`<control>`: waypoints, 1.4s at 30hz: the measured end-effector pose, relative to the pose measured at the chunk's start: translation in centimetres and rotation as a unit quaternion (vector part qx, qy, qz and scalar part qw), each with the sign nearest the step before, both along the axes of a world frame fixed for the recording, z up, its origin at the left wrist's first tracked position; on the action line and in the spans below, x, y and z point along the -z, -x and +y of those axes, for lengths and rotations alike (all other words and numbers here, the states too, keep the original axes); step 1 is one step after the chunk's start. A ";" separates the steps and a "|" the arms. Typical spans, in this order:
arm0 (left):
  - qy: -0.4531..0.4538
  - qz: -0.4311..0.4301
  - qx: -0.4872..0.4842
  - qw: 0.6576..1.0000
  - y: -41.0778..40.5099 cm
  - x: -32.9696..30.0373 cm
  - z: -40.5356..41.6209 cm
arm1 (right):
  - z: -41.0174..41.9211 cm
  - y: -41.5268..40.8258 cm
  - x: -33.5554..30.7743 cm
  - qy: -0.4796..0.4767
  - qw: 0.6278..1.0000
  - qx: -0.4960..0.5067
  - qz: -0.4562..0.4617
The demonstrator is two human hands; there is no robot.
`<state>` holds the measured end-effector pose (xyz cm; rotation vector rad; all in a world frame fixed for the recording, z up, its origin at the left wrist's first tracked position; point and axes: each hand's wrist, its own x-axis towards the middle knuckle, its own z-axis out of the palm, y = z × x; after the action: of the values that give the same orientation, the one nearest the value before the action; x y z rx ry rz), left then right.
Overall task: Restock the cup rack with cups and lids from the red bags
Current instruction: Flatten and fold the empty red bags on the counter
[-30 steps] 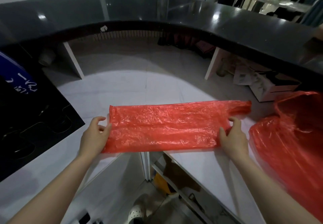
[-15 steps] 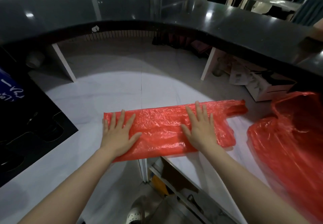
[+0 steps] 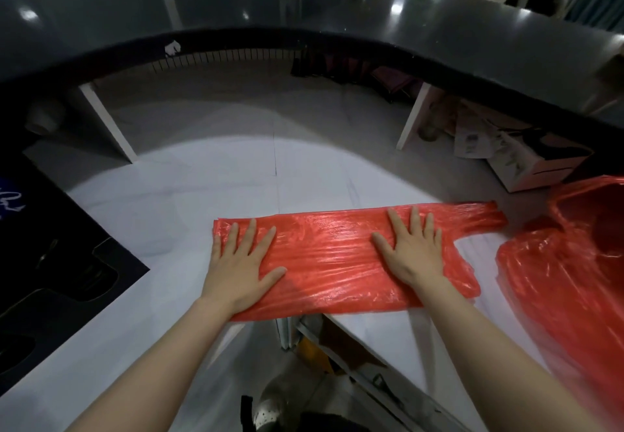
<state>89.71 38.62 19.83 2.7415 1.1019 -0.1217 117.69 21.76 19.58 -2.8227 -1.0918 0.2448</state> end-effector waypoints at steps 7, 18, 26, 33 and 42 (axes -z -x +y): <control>-0.018 -0.002 0.012 1.000 -1.7 0.1 2.6 | 0.2 -3.0 -0.2 -0.001 1.000 -0.010 -0.001; -0.017 0.021 -0.028 0.999 -2.9 -0.4 3.1 | 1.0 -9.1 -0.6 -0.010 0.998 0.064 0.025; -0.013 0.024 -0.080 0.996 -3.0 -0.3 1.4 | 2.9 -10.8 -0.8 0.016 0.999 0.032 0.028; -0.012 0.021 -0.097 0.995 -1.7 -0.1 0.4 | 1.0 -5.3 -2.6 -0.022 0.994 -0.060 -0.088; 0.028 0.012 -0.161 0.986 1.2 0.3 -1.2 | -1.8 13.1 -2.5 -0.061 0.956 -0.283 -0.049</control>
<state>88.55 37.42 19.56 2.4782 1.5049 -0.1376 104.60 19.94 22.10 -2.3723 -1.8494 0.0755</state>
